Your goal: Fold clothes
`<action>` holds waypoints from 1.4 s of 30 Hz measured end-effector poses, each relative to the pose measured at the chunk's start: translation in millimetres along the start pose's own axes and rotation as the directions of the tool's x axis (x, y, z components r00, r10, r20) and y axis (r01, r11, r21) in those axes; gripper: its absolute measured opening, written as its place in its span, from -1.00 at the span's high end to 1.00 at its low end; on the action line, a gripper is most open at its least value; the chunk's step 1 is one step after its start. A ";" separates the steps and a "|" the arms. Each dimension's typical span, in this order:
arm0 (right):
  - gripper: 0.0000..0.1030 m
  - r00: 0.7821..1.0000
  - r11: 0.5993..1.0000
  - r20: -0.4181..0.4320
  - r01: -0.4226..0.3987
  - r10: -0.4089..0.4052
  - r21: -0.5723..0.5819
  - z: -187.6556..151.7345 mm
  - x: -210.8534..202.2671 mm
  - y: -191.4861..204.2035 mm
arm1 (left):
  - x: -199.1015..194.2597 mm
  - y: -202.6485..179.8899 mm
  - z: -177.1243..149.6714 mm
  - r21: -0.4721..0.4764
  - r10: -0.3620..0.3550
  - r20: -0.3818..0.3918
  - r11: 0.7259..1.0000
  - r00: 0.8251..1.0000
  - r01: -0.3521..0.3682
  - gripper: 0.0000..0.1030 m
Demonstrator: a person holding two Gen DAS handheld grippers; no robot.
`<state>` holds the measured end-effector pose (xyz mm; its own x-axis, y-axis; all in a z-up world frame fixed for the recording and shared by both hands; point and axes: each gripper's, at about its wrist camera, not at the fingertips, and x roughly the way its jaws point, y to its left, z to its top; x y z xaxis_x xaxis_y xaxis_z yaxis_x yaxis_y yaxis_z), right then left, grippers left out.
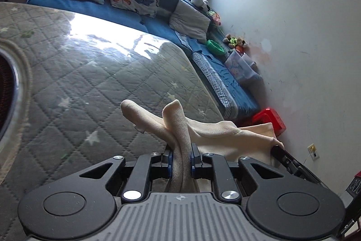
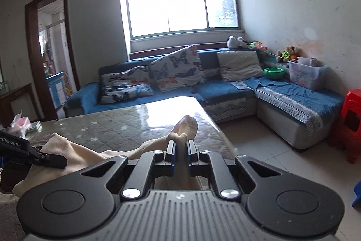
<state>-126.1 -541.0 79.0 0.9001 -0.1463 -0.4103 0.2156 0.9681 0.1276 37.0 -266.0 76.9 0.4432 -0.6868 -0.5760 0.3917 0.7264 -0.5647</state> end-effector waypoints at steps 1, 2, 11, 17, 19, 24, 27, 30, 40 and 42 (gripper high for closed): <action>0.83 1.000 1.000 -0.002 0.010 -0.010 0.005 -0.7 1.5 -4.3 | 4.4 -2.2 0.1 0.008 0.001 -0.007 1.000 1.000 -0.001 0.70; 0.83 1.000 1.000 -0.003 0.021 -0.021 0.011 -1.5 2.9 -8.7 | 8.6 -4.4 -0.3 0.015 0.003 -0.013 1.000 1.000 -0.002 0.70; 0.83 0.994 0.993 -0.043 0.104 -0.103 0.045 -17.7 17.1 -39.0 | 45.1 -16.5 -13.3 0.106 0.074 -0.068 0.992 0.995 -0.067 0.69; 0.82 0.982 0.985 -0.113 0.161 -0.153 0.067 -33.8 32.0 -52.5 | 52.6 -5.2 -19.7 0.124 0.135 -0.084 0.985 0.987 -0.124 0.61; 0.78 0.976 0.981 -0.143 0.178 -0.166 0.075 -37.4 38.5 -57.6 | 52.6 -2.5 -21.0 0.130 0.151 -0.086 0.982 0.985 -0.139 0.60; 0.71 0.970 0.975 -0.121 0.216 -0.209 0.048 -37.2 36.3 -51.9 | 50.5 -2.5 -23.8 0.182 0.214 -0.054 0.963 0.975 -0.201 0.24; 0.71 0.979 0.985 -0.129 0.165 -0.159 0.039 -33.4 41.6 -42.0 | 49.7 -1.9 -22.5 0.177 0.216 -0.051 0.963 0.975 -0.204 0.17; 0.71 0.982 0.992 -0.151 0.120 -0.114 0.030 -33.3 52.6 -31.5 | 50.6 -3.2 -22.1 0.185 0.221 -0.045 0.960 0.974 -0.209 0.13; 0.51 0.970 0.997 -0.232 0.073 -0.075 -0.018 -38.4 98.2 -6.1 | 62.3 -1.9 -23.8 0.244 0.269 -0.042 0.937 0.962 -0.251 0.02; 0.50 0.971 0.997 -0.226 0.067 -0.072 -0.031 -38.5 95.5 -5.0 | 59.1 -4.2 -25.6 0.260 0.271 -0.028 0.931 0.962 -0.255 0.01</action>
